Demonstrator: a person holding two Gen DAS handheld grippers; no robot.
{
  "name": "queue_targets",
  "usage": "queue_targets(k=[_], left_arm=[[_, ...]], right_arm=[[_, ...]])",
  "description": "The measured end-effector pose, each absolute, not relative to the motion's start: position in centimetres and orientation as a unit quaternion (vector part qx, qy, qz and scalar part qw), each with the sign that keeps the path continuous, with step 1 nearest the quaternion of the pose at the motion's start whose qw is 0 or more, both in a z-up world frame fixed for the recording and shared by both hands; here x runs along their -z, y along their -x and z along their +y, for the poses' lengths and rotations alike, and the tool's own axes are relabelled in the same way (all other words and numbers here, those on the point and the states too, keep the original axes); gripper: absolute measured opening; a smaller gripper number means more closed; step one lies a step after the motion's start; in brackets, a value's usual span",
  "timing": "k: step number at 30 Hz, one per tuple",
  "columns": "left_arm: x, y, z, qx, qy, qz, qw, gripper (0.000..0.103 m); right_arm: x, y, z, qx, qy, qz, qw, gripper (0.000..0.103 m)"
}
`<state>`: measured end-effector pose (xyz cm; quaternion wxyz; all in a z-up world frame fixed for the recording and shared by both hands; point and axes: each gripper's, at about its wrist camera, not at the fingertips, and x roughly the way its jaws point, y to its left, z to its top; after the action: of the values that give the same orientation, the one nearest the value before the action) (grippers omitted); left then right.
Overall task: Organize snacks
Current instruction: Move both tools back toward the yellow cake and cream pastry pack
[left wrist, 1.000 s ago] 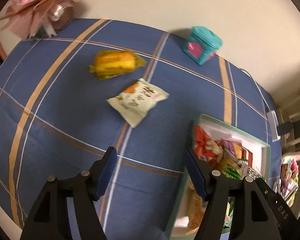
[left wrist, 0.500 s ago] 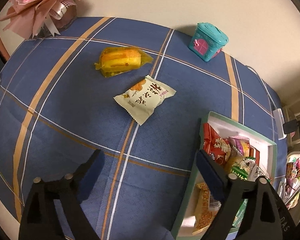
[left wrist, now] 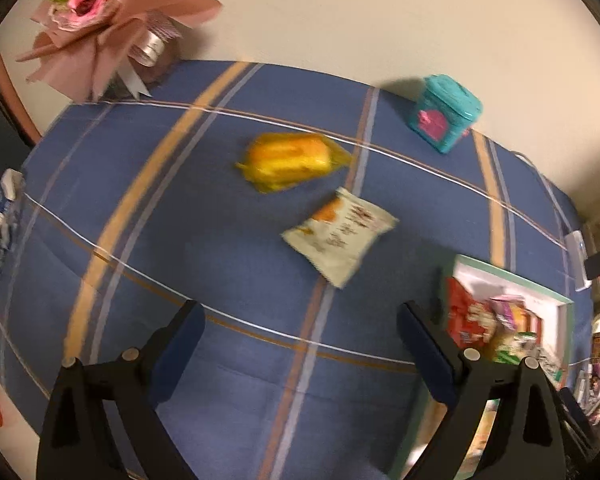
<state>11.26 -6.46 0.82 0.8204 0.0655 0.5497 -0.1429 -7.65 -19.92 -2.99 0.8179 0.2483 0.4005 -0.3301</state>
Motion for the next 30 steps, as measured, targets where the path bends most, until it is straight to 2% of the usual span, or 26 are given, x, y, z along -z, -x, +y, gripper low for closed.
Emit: queue_targets(k=[16, 30], left_arm=[[0.3, -15.8, 1.9, 0.02, -0.067, 0.543, 0.837, 0.097], [1.5, -17.0, 2.0, 0.032, -0.045, 0.556, 0.829, 0.097]], right_arm=[[4.1, 2.3, -13.3, 0.228, -0.217, 0.431, 0.846, 0.103], [4.6, -0.3, -12.8, 0.204, -0.229, 0.426, 0.851, 0.103]])
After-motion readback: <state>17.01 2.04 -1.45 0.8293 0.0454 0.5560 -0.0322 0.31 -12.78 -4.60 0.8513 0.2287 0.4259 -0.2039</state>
